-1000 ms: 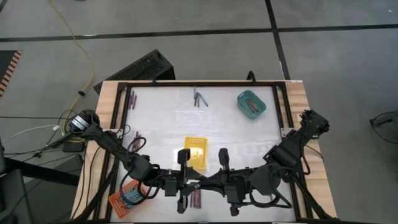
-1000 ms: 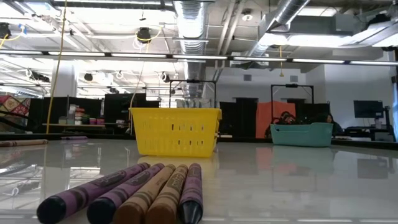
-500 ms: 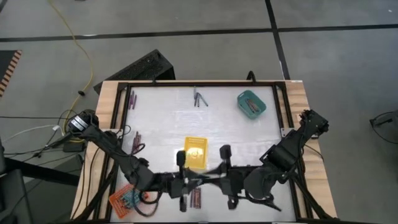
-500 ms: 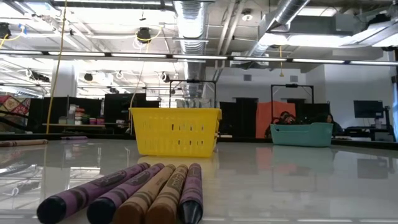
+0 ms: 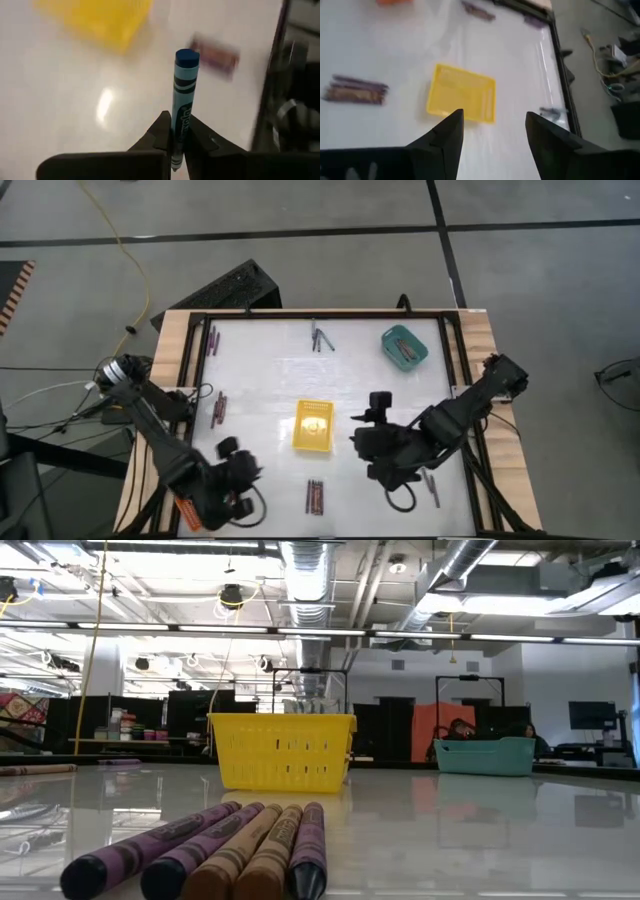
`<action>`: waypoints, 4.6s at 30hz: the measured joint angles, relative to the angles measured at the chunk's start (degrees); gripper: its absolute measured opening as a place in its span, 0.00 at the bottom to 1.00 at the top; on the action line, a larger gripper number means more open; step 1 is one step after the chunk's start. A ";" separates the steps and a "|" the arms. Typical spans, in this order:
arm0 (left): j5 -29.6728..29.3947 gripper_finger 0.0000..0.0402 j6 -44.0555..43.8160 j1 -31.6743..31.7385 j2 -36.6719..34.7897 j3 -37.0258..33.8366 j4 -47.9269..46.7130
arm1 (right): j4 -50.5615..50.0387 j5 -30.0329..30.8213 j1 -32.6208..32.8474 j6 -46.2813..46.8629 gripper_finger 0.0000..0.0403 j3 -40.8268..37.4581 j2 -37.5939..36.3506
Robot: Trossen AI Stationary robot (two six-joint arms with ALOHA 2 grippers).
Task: Sort crayons
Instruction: Put the dark blue crayon into the orange basket
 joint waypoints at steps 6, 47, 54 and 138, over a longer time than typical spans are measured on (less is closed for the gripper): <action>11.78 0.02 -20.79 -7.28 0.54 -0.11 -9.14 | 2.60 -0.39 -2.54 0.05 0.50 -7.28 0.13; 23.33 0.04 -39.25 -16.48 4.31 -13.90 5.17 | 3.66 -0.13 -5.84 0.93 0.45 -12.38 0.13; 23.30 0.04 -39.64 -16.48 4.31 -13.90 5.28 | 3.63 -0.13 -5.84 1.18 0.45 -12.38 0.13; -28.11 0.31 13.06 -2.62 -1.79 -13.84 22.82 | 41.40 -41.14 -64.86 -9.67 0.39 -18.23 22.68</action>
